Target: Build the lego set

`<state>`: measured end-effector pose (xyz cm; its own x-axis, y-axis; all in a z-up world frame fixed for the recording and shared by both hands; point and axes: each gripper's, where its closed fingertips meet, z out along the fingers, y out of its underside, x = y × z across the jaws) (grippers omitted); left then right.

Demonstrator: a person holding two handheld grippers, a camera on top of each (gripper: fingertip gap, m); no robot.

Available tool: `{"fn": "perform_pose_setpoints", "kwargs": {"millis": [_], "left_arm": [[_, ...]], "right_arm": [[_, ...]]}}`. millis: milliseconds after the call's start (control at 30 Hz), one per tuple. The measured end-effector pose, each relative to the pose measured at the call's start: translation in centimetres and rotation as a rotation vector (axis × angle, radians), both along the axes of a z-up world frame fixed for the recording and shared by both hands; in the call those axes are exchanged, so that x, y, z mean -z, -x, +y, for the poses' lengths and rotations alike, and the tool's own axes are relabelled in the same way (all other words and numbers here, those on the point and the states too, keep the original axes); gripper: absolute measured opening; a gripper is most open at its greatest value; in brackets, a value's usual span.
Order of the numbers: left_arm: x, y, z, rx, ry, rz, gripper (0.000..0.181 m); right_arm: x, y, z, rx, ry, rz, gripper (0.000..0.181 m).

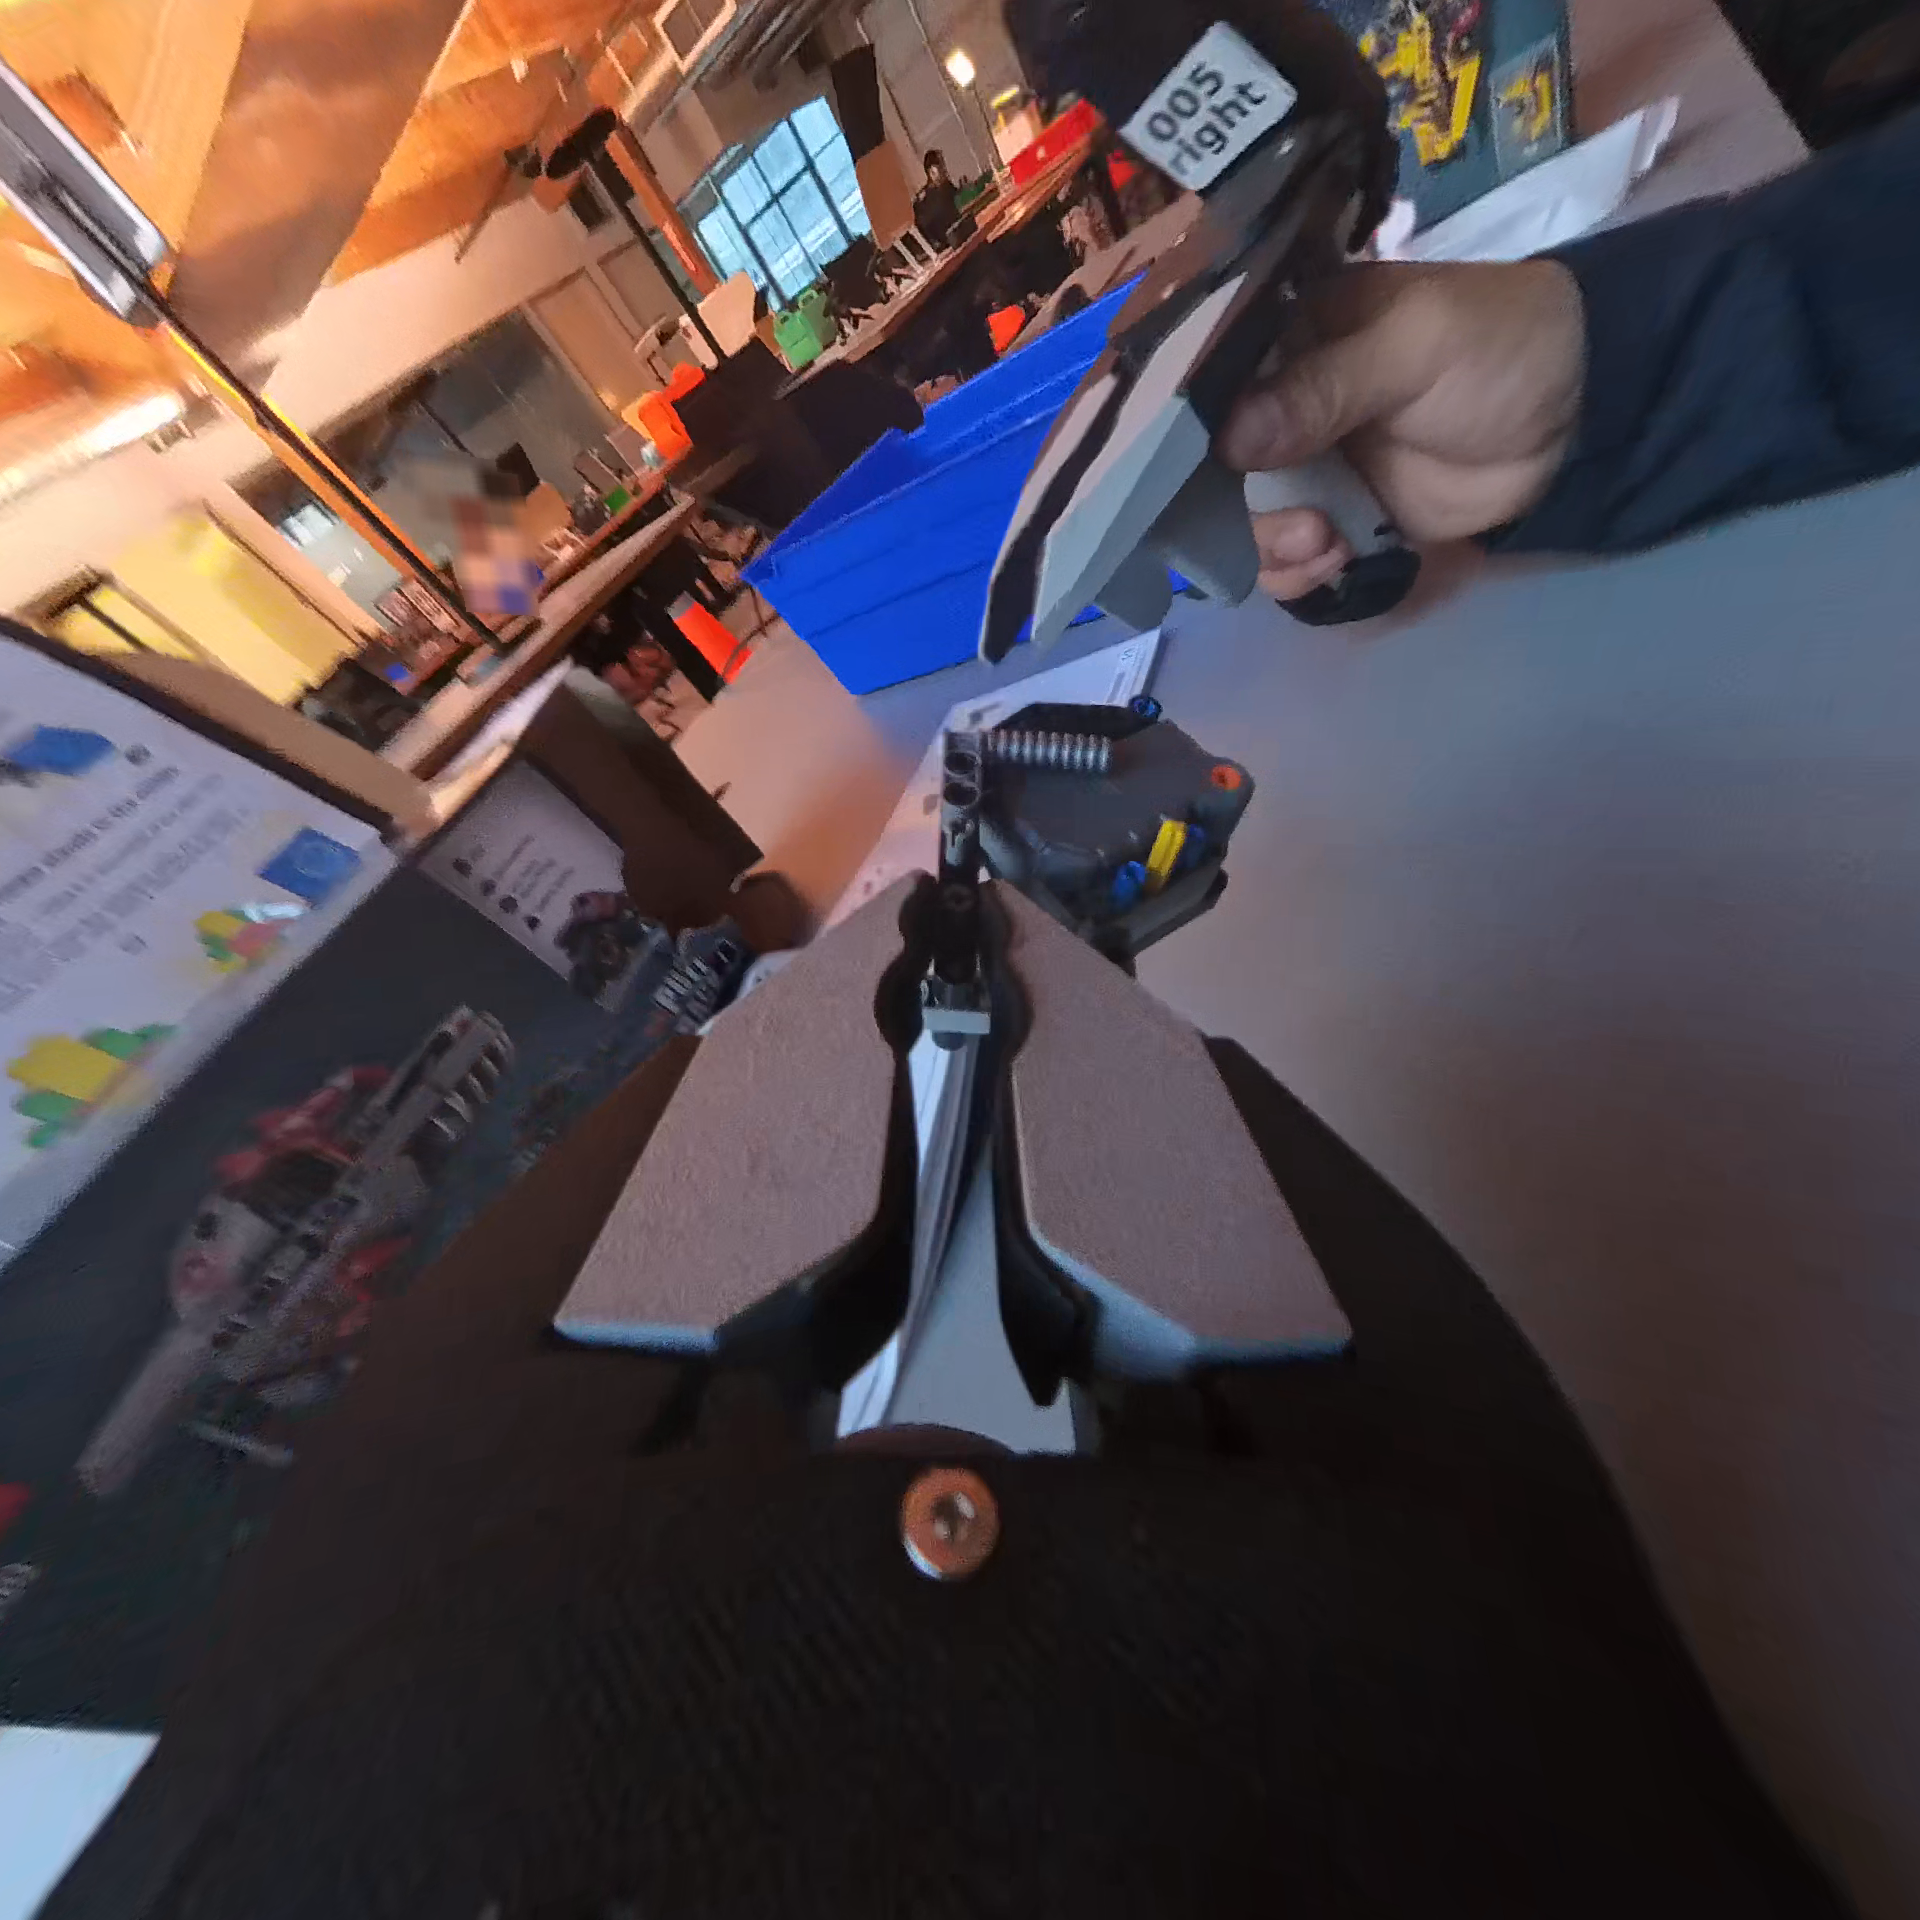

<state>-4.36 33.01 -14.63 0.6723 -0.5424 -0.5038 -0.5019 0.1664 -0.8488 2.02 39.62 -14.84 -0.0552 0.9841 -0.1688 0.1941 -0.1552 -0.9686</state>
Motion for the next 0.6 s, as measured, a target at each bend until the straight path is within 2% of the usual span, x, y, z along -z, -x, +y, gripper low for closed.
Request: {"fn": "perform_pose_setpoints", "kwargs": {"millis": [100, 300, 600], "left_arm": [[0.8, 0.4, 0.5, 0.002, 0.087, -0.055, 0.006], [1.0, -0.4, -0.1, 0.059, 0.015, 0.038, 0.006], [1.6, 0.4, 0.7, -0.019, 0.04, 0.065, 0.006]], "right_arm": [[0.0, 0.0, 0.1, -0.002, 0.023, 0.005, 0.021], [-0.7, -0.2, 0.1, -0.006, 0.041, 0.033, 0.021], [-1.3, -0.8, 0.9, 0.024, 0.073, 0.067, 0.021]]}}
